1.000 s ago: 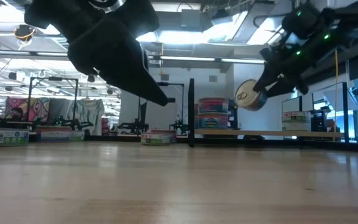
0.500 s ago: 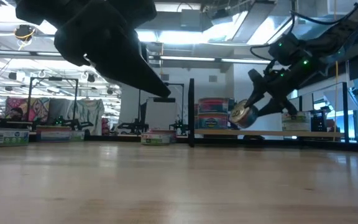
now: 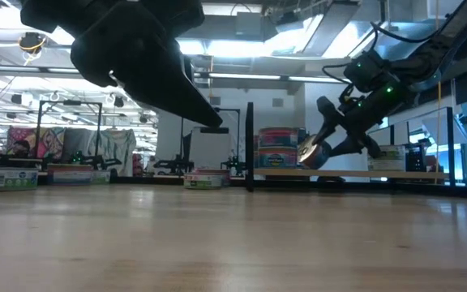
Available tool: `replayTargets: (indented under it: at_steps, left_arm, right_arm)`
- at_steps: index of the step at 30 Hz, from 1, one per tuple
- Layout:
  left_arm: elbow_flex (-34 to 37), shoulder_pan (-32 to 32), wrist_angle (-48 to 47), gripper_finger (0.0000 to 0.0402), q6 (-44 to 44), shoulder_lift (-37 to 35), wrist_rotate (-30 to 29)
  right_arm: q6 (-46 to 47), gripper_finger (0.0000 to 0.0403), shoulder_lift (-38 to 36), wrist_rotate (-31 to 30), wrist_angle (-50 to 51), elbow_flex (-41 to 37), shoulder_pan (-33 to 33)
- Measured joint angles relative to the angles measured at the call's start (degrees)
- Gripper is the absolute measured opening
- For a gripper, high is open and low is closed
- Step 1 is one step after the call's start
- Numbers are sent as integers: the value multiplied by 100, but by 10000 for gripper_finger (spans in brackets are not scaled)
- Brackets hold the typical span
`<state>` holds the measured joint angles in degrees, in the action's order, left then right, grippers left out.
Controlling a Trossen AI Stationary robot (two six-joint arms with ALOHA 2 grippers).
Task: Stack canned seafood by type on shelf
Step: Put the blue tuna can on the shelf
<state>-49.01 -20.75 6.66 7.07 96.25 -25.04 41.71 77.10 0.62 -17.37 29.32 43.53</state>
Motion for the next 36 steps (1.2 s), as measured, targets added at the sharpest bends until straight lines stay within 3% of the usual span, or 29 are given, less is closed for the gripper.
replayTargets:
  at_steps: [7, 13, 27, 36]
  left_arm:
    - [0, 0, 0, 157, 0, 0, -1]
    - [0, 0, -2, 157, -2, 0, -1]
    - [0, 0, -4, 157, -6, 0, -2]
    - [0, 0, -9, 157, -7, 0, 0]
  right_arm:
    - [-298, 263, -2, -344, 11, -4, 0]
    - [-445, 266, -2, -611, 41, -7, 0]
    - [-601, 268, -2, -505, 42, -7, -3]
    - [-360, 268, -2, -865, -258, -7, -4]
